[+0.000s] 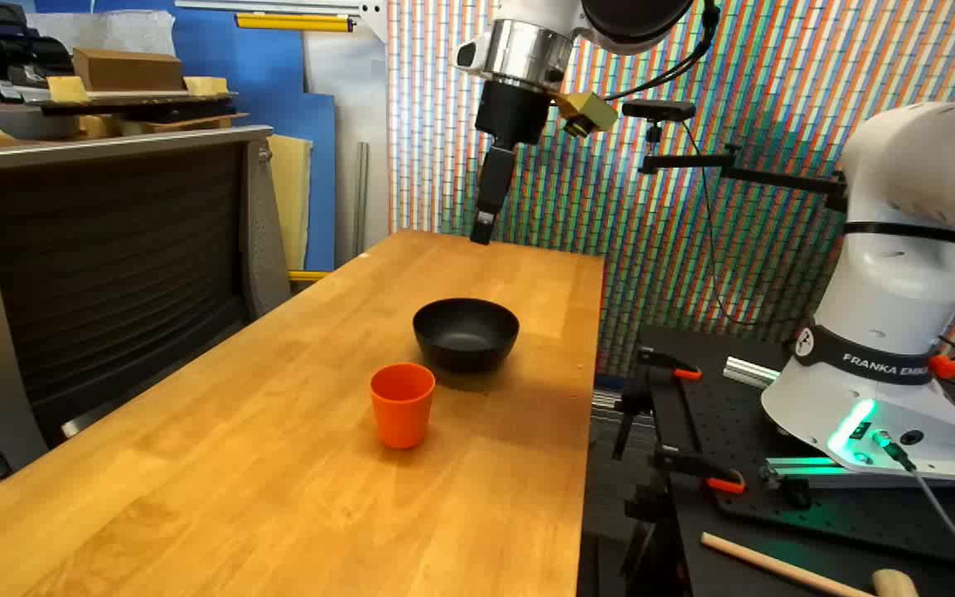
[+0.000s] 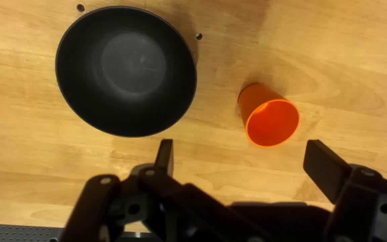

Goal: Pick up the orange cup and put it in the black bowl

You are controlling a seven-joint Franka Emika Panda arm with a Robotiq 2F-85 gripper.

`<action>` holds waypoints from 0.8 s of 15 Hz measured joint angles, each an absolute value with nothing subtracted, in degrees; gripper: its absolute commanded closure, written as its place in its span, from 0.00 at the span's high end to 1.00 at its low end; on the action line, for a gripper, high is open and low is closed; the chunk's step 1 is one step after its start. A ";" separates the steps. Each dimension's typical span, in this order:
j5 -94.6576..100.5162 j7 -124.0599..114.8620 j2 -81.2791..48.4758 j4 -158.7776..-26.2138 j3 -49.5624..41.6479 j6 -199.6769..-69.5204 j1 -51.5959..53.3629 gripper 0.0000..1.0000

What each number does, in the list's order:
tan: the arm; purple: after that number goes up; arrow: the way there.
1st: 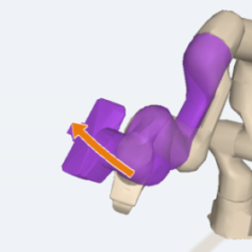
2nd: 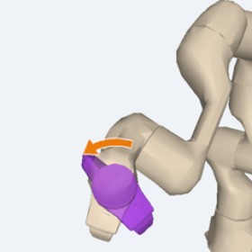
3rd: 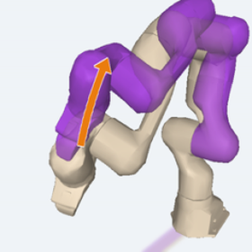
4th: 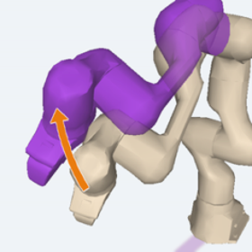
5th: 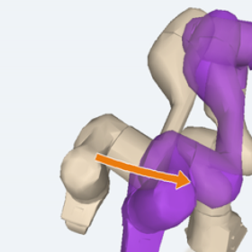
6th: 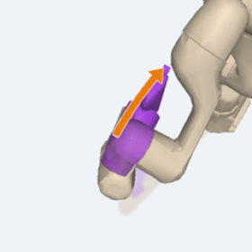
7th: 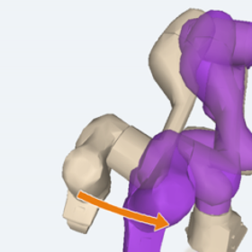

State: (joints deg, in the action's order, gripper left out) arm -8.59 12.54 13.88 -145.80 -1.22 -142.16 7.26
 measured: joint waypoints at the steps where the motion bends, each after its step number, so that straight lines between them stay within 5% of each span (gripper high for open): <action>1: -8.59 12.54 13.89 -145.62 -1.22 -142.16 7.26 1.00; 12: 14.87 -8.35 2.51 -141.51 6.15 -146.82 4.00 1.00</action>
State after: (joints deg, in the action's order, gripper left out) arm 14.87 -8.35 2.51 -141.51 6.15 -146.82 4.00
